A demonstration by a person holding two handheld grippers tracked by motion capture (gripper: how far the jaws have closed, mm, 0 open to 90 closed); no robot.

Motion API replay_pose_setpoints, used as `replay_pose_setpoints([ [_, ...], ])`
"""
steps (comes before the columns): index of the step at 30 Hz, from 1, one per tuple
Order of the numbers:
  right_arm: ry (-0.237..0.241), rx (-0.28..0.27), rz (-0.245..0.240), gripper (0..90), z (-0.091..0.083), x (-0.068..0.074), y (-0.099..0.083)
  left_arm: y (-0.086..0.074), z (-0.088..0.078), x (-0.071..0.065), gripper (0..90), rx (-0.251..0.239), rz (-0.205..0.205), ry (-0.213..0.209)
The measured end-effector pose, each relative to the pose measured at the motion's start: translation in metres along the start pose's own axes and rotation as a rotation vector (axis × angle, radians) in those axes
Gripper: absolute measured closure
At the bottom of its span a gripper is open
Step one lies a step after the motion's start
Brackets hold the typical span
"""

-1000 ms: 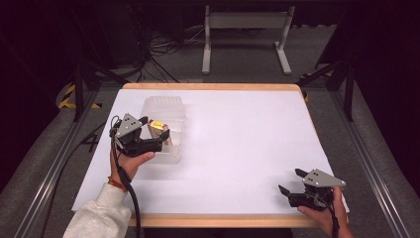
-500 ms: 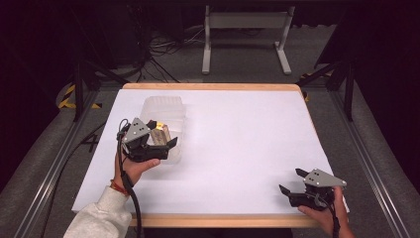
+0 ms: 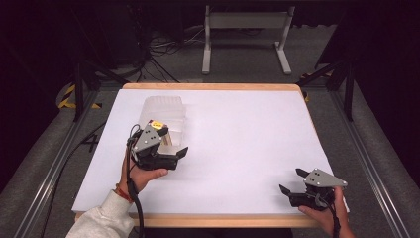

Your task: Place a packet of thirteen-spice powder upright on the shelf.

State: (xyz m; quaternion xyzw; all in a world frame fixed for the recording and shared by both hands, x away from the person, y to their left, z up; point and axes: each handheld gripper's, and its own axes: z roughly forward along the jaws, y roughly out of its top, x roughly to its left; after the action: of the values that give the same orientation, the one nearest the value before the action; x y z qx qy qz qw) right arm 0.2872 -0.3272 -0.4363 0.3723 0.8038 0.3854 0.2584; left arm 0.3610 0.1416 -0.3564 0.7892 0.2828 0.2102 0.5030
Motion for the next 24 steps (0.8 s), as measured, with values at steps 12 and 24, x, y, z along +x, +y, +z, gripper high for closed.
replay_pose_setpoints([
  [12,-0.002,-0.002,-0.001,19.4,-0.001,0.000,0.000,0.000,0.000,-0.018,14.1,0.010,0.063,-0.056],
  [24,0.000,-0.004,0.001,19.4,-0.001,0.000,0.001,-0.008,0.007,-0.035,16.3,0.065,0.117,-0.120],
])
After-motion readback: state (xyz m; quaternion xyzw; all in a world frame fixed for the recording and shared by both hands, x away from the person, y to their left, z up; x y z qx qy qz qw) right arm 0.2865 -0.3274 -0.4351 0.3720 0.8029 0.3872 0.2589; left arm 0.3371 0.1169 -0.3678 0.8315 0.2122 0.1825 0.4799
